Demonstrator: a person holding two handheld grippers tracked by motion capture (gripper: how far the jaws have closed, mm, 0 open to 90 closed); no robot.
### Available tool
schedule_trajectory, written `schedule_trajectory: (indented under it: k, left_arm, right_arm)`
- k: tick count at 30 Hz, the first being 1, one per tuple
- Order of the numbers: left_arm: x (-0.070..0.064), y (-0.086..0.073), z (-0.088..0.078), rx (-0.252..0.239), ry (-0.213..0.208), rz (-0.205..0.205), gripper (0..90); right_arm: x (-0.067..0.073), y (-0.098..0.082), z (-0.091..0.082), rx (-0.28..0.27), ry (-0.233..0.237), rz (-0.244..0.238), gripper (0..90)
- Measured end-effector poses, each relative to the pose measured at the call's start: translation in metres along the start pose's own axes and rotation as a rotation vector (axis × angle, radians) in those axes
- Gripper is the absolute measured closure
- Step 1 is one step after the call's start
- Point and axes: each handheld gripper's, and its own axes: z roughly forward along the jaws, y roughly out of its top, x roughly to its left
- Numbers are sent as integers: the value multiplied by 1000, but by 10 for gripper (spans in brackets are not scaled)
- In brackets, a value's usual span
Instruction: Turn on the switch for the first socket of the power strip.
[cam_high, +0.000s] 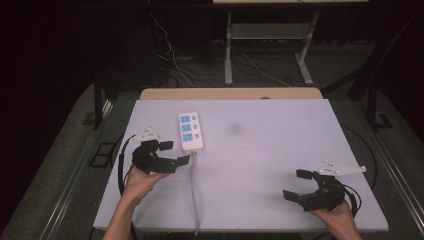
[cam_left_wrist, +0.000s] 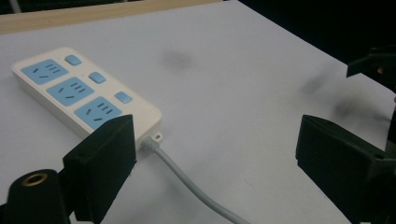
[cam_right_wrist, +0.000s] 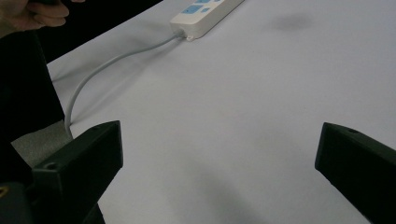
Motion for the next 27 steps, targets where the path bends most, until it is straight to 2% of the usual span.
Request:
schedule_trajectory:
  k: [4, 10, 15, 27]
  left_arm:
    - [-12, -11, -1, -34, -12, 16, 101]
    - [-24, -28, 4, -7, -31, 25, 40]
    - [-27, -40, 9, 22, -46, 21, 0]
    - [-25, -60, 9, 13, -43, 11, 0]
  right_arm:
    - [0, 0, 0, 1, 1, 0, 5]
    - [1, 0, 0, 1, 1, 0, 5]
    - [1, 0, 0, 2, 3, -2, 5]
    - [1, 0, 0, 4, 3, -3, 5]
